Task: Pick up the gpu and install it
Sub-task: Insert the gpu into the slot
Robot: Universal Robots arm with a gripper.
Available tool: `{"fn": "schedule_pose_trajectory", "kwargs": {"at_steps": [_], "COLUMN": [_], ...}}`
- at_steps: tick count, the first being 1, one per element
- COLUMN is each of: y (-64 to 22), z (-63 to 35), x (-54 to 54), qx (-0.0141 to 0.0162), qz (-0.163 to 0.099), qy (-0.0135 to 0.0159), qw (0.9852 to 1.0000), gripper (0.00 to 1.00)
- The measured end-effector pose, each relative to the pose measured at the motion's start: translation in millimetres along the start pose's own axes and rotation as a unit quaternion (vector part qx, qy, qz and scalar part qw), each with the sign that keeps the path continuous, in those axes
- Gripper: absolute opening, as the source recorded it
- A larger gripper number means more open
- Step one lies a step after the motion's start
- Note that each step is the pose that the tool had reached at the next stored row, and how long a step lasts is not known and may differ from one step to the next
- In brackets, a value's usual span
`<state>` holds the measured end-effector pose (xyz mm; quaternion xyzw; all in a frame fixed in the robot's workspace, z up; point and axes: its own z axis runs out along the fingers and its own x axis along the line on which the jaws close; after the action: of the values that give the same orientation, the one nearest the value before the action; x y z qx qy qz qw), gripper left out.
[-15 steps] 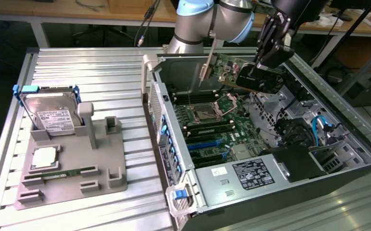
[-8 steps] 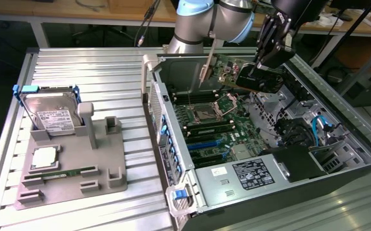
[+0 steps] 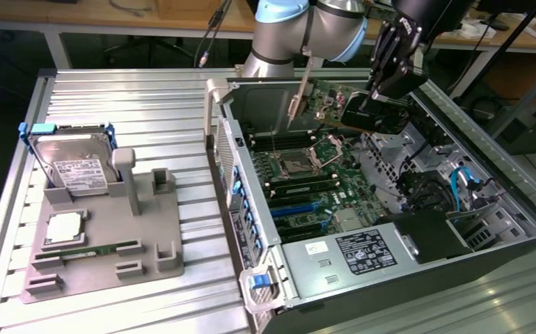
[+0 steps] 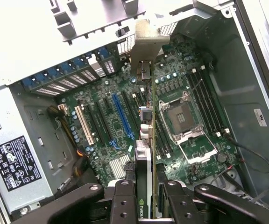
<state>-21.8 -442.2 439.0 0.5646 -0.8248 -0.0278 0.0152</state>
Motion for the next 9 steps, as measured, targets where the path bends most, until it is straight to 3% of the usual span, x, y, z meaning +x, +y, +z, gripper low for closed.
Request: {"fn": "schedule_pose_trajectory", "kwargs": {"at_steps": [9], "y": [0.0], "z": [0.0], "x": [0.0], "qx": [-0.0001], "qz": [-0.007], "qy": [0.0005], "qw": [1.0000], "gripper": [0.27]}}
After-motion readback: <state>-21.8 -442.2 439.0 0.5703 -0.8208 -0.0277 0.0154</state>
